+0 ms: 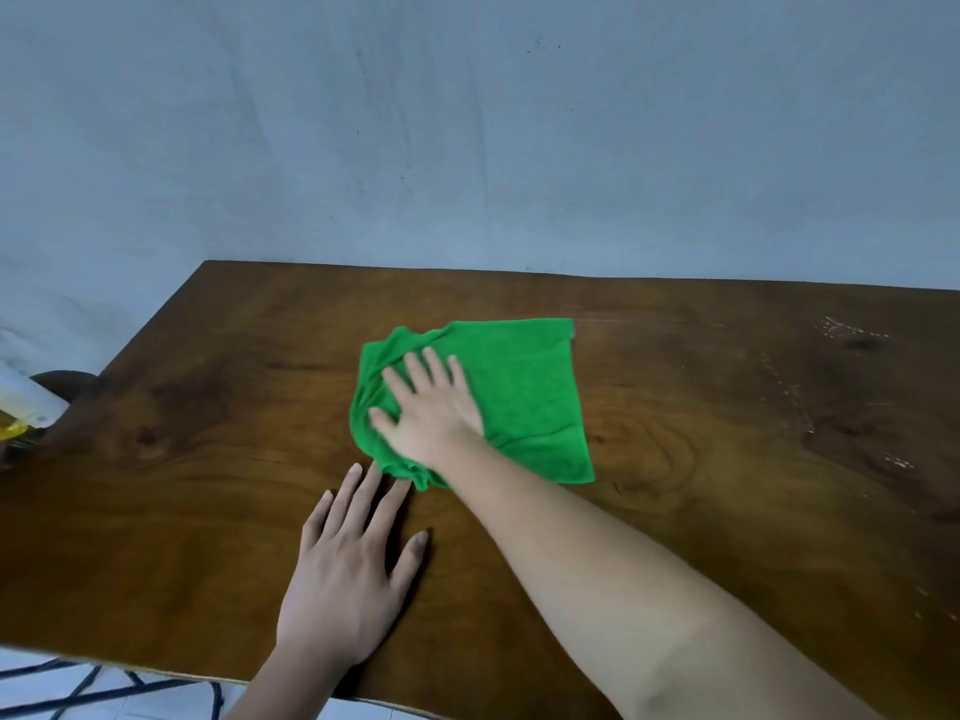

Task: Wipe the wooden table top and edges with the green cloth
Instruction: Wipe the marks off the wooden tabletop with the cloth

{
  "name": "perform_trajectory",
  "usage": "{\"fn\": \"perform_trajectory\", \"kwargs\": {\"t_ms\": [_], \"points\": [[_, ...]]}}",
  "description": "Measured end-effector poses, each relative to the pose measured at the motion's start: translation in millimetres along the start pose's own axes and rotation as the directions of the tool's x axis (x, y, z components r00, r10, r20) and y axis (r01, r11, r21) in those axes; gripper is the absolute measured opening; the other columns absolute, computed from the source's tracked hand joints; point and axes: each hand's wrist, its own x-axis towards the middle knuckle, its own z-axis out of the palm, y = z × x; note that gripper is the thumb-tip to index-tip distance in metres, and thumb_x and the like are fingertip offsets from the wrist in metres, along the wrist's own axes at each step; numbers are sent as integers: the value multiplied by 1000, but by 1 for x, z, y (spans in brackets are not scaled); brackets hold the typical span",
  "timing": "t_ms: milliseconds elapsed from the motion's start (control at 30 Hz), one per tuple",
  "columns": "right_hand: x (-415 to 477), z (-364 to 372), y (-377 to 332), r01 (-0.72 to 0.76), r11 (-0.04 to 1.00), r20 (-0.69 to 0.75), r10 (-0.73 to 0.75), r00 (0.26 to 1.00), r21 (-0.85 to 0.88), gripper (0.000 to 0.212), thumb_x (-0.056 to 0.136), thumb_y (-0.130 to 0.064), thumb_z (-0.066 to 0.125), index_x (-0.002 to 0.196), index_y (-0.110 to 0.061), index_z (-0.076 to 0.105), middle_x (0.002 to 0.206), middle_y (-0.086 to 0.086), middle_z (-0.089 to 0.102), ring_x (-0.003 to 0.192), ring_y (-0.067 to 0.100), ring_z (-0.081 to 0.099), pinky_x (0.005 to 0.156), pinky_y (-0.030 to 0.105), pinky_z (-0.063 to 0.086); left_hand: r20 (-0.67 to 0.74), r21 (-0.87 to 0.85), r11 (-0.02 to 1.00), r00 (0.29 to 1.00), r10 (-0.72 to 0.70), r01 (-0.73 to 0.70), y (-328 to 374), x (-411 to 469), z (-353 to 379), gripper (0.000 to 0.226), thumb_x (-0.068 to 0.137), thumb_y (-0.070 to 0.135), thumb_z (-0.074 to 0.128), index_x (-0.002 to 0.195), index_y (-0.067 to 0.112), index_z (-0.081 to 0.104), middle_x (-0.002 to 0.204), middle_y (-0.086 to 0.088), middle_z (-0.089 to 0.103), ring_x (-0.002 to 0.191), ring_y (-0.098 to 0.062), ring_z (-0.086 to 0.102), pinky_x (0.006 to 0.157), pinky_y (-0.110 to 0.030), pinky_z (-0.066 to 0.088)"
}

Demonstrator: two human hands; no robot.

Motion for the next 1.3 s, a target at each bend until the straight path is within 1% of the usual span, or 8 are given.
{"fn": "perform_trajectory", "kwargs": {"t_ms": [133, 233, 333, 533, 767, 867, 1133, 1300], "points": [[6, 1, 10, 269, 962, 25, -268, 963, -42, 80, 107, -81, 6, 177, -43, 4, 187, -5, -6, 173, 22, -9, 138, 55, -6, 1, 16, 1000, 1000, 1, -2, 0, 0, 0, 74, 109, 77, 14, 170, 39, 32, 181, 7, 24, 169, -8, -8, 138, -46, 9], [11, -10, 58, 291, 956, 17, -291, 957, -31, 83, 104, -88, 7, 176, -47, 4, 185, -9, -7, 172, 18, -7, 139, 52, -5, -5, 14, 1000, 1000, -1, 1, 2, -1, -1, 75, 107, 79, 13, 172, 43, 25, 183, 12, 8, 168, -5, -14, 138, -42, 4], [14, -25, 123, 157, 988, -3, -157, 988, -8, 83, 103, -89, 8, 175, -48, 0, 184, -9, -10, 173, 21, -6, 139, 52, -6, -24, -4, 1000, 1000, -7, 7, 2, 0, -1, 74, 105, 81, 11, 172, 50, 13, 182, 21, -7, 165, -1, -21, 137, -39, -1], [-8, -37, 258, -203, 979, -65, 202, 977, -2, 90, 98, -92, -4, 175, -46, -3, 184, -5, -11, 172, 24, -6, 138, 55, -3, -27, -22, 1000, 1000, -1, 0, 1, 2, 1, 72, 105, 83, 14, 171, 54, 11, 182, 21, -4, 166, -2, -17, 137, -40, 1], [-5, -29, 284, -645, 748, -74, 660, 748, 159, 85, 107, -76, 10, 179, -32, 5, 188, 8, -3, 173, 34, -2, 138, 59, 1, 1, -30, 1000, 1000, 5, -5, 0, 4, -1, 74, 105, 82, 10, 172, 51, 8, 182, 20, -10, 165, -3, -21, 138, -42, 2], [26, -31, 241, -690, 706, -52, 704, 708, 160, 87, 108, -72, 10, 179, -24, 1, 187, 15, -5, 172, 41, -4, 137, 63, -1, -3, -43, 999, 1000, 0, 0, 1, 3, -1, 74, 105, 82, 12, 172, 50, 11, 182, 20, -7, 166, -3, -20, 138, -44, 4], [90, -22, 50, -230, 973, -44, 232, 972, 33, 88, 106, -76, 5, 179, -28, -2, 186, 12, -10, 172, 39, -8, 136, 65, -4, -6, -56, 998, 1000, -6, 6, 1, 4, -4, 74, 105, 83, 11, 172, 51, 13, 182, 21, -8, 165, -2, -21, 138, -43, 2], [72, -1, -48, 302, 952, 34, -301, 953, -52, 80, 108, -77, 9, 178, -38, 4, 187, 1, -8, 173, 29, -9, 138, 60, -5, -13, -52, 999, 1000, 1, -2, 0, 3, -3, 72, 107, 81, 15, 172, 50, 17, 182, 19, 0, 167, -3, -15, 138, -44, 5]]}}
